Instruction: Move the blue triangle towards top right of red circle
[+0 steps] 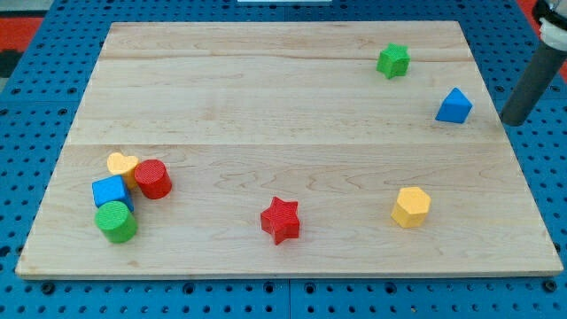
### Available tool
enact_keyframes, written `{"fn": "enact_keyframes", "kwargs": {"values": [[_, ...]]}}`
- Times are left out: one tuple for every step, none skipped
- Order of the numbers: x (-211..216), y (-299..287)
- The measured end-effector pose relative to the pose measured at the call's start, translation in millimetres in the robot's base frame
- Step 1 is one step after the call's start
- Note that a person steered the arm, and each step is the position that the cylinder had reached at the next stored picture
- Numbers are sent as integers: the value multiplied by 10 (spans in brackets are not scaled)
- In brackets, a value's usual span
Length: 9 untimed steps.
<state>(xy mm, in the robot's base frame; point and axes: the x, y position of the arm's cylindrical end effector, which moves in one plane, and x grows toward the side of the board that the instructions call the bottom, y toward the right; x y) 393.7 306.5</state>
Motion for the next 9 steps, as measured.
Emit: {"fn": "enact_keyframes", "kwargs": {"values": [[-352,-350],[-69,-898],[382,-1067],[434,-2049],[275,-2609],[-52,-2412],[-180,-2758],[-73,-3634],[-333,-3684]]}}
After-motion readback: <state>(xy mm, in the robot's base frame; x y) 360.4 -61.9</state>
